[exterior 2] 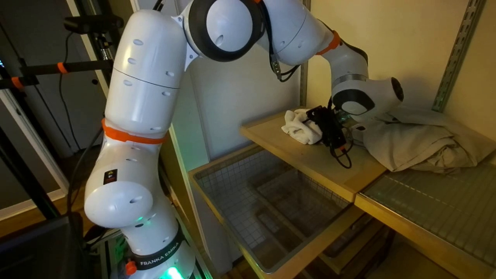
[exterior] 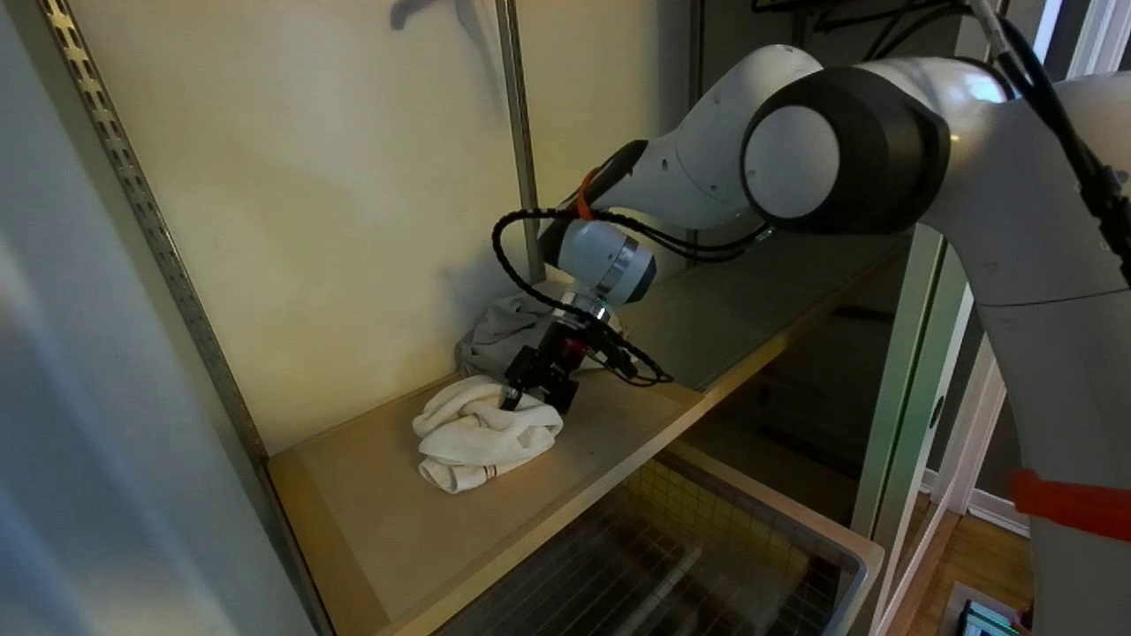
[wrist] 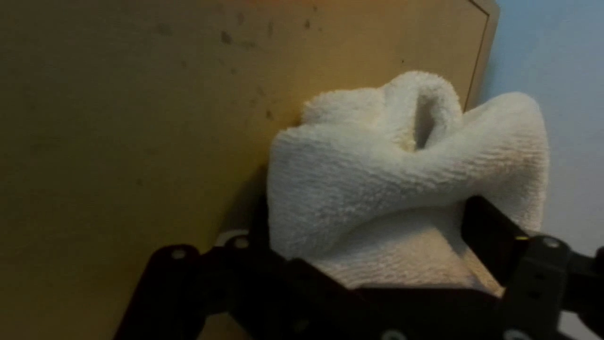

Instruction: Move the towel to the brown object

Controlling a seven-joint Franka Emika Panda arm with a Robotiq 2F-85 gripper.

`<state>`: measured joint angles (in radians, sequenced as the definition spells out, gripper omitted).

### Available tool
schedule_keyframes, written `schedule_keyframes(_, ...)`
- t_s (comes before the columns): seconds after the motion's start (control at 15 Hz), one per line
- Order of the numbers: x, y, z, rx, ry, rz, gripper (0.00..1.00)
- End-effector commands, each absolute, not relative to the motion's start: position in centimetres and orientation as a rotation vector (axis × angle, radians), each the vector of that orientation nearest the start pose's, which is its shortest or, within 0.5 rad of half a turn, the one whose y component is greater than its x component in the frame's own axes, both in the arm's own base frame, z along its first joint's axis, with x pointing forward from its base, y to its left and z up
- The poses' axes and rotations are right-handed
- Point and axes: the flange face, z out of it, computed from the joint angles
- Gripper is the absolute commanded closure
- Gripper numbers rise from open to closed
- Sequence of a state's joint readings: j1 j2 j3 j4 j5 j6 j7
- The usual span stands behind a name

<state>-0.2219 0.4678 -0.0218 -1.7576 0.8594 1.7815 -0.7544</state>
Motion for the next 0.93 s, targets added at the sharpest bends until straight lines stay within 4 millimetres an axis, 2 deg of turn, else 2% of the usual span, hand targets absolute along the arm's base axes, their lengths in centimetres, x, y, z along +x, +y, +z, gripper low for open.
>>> schedule_keyframes(0.0, 62.3, -6.7, 28.8, -2.191, -0.169, 0.024, 0.00)
schedule_keyframes(0.33, 62.3, -3.9, 28.6, -2.212, -0.186, 0.029, 0.02)
schedule_keyframes(0.4, 62.4, -3.5, 28.7, -2.230, -0.199, 0.018, 0.25)
schedule_keyframes(0.53, 62.5, -2.7, 29.1, -2.265, -0.218, 0.012, 0.30)
schedule_keyframes(0.87, 62.3, -1.1, 30.9, -2.323, -0.226, 0.019, 0.69)
